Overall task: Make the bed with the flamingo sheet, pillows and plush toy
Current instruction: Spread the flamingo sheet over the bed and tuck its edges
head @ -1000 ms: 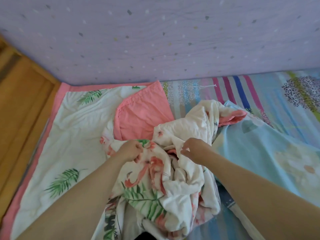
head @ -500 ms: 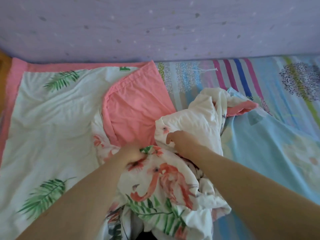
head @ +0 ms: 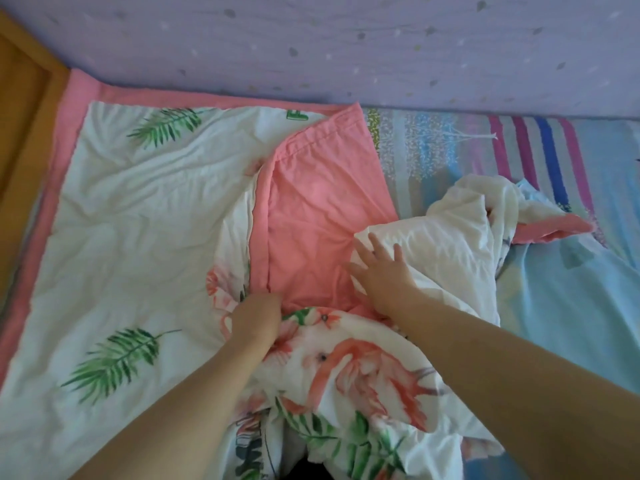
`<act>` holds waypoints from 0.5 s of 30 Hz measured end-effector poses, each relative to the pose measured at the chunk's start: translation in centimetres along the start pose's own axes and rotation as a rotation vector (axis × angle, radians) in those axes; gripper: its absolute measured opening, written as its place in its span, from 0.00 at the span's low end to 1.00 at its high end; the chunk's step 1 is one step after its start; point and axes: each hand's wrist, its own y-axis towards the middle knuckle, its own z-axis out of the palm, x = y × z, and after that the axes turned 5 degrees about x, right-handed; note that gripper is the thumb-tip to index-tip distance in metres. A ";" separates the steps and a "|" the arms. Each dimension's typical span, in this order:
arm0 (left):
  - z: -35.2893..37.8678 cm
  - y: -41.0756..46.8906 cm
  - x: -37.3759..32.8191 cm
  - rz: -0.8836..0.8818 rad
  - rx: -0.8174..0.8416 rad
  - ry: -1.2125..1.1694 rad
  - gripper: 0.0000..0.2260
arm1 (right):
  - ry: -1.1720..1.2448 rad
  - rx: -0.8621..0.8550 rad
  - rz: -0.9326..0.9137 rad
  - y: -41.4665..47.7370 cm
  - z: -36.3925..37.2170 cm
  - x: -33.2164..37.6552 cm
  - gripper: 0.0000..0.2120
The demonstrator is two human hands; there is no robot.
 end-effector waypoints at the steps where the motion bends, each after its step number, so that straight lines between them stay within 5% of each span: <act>1: 0.0 0.1 0.2 -0.039 -0.040 -0.032 0.12 | -0.003 0.029 0.050 0.3 0.0 -0.3 0.33; 7: 0.7 1.7 -1.3 -0.194 0.036 -0.046 0.22 | 0.155 0.224 -0.029 2.3 1.7 -3.4 0.32; 10: 2.0 1.5 -3.7 -0.264 0.075 0.123 0.18 | 0.210 0.214 -0.009 1.1 2.2 -4.4 0.19; 15: 2.1 0.3 -7.2 -0.224 0.142 0.157 0.11 | 0.240 0.221 0.102 -2.8 2.6 -7.6 0.16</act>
